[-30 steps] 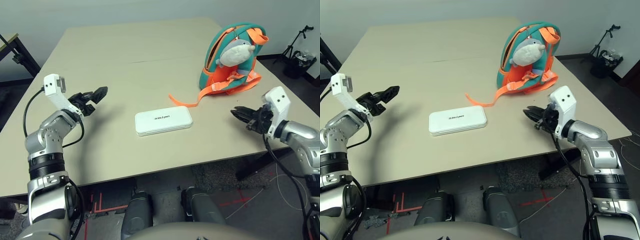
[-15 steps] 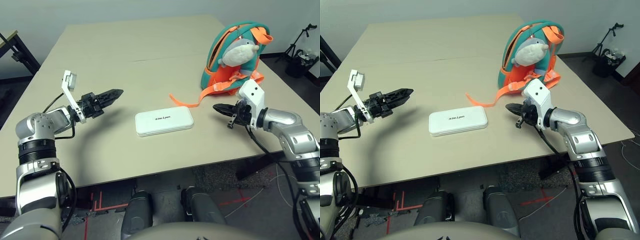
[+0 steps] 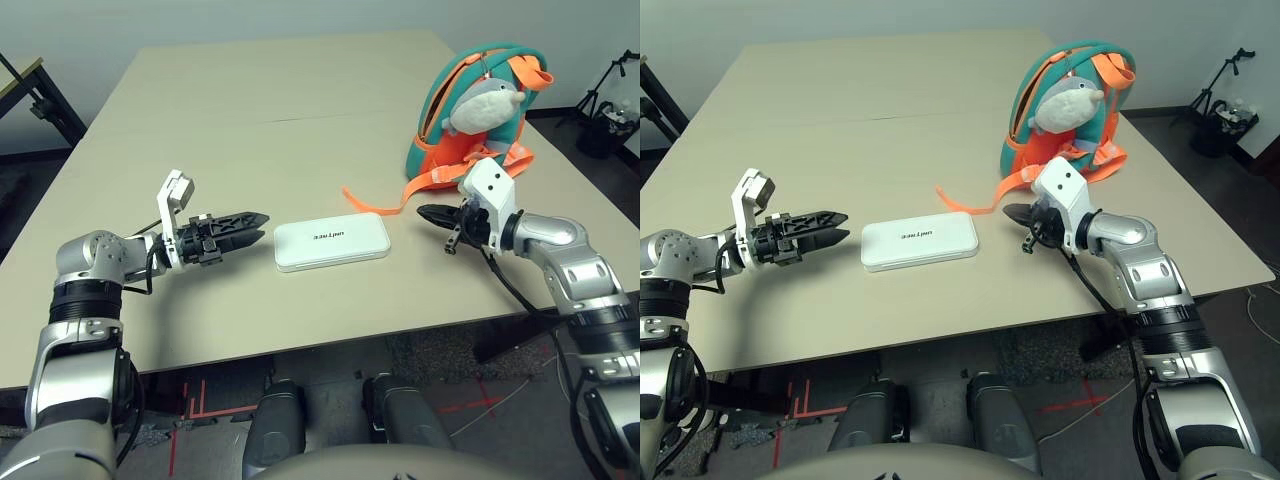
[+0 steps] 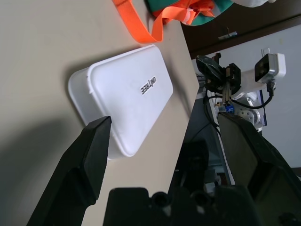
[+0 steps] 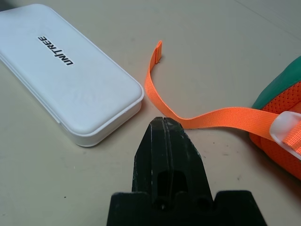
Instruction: Put the pencil case into the backpack and zip it.
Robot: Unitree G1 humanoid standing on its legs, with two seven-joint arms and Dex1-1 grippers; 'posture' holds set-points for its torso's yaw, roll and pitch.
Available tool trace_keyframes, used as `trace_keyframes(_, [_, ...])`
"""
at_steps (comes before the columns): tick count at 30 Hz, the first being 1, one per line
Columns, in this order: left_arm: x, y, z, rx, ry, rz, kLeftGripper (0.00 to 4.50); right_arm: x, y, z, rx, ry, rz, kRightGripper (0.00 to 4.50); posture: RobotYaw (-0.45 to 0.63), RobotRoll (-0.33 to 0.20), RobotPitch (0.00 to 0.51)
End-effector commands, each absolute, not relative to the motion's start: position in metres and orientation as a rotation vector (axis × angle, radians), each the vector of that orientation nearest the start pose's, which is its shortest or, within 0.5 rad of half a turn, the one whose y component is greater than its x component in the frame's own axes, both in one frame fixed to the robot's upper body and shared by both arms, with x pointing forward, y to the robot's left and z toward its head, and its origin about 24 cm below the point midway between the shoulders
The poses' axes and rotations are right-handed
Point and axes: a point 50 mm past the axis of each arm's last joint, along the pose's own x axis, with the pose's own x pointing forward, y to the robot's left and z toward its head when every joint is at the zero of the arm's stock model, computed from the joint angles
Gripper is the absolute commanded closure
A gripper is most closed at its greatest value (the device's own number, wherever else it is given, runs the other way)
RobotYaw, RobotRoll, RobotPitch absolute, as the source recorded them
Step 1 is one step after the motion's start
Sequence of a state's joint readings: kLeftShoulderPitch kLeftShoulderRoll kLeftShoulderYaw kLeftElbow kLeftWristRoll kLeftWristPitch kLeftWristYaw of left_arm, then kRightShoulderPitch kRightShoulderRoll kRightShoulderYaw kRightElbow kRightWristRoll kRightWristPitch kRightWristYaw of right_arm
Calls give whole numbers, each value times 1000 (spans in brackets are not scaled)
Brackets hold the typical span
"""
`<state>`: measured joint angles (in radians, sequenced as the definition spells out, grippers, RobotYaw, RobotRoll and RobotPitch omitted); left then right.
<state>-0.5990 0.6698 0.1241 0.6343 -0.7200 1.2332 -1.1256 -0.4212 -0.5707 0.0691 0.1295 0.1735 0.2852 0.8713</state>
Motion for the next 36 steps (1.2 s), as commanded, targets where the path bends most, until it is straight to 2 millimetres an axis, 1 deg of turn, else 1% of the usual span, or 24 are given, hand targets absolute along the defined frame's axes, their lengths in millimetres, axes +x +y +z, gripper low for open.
trace_keyframes(1, [298, 254, 92, -842, 761, -853, 0, 312, -195, 118, -390, 175, 847, 4492, -107, 0, 56])
trace_keyframes(7, [302, 250, 84, -848, 809, -851, 0, 315, -196, 120, -405, 160, 832, 4492, -117, 0, 48])
trace_keyframes(8, [302, 249, 83, -846, 812, -849, 0, 315, -197, 121, -407, 158, 829, 4492, -122, 0, 41])
trace_keyframes(11, [306, 247, 77, -812, 825, -836, 0, 317, -198, 122, -413, 154, 825, 4492, -123, 0, 36])
trace_keyframes(20, [311, 237, 68, -815, 844, -836, 0, 321, -201, 124, -434, 152, 819, 4492, -130, 0, 38])
trace_keyframes(24, [312, 234, 68, -828, 845, -846, 0, 321, -201, 120, -460, 173, 823, 4492, -131, 0, 41])
trace_keyframes(30, [309, 231, 64, -835, 876, -862, 0, 318, -206, 98, -533, 257, 824, 4492, -133, 0, 45])
trace_keyframes(36, [308, 231, 62, -834, 886, -859, 0, 323, -201, 81, -548, 296, 826, 4492, -132, 0, 46])
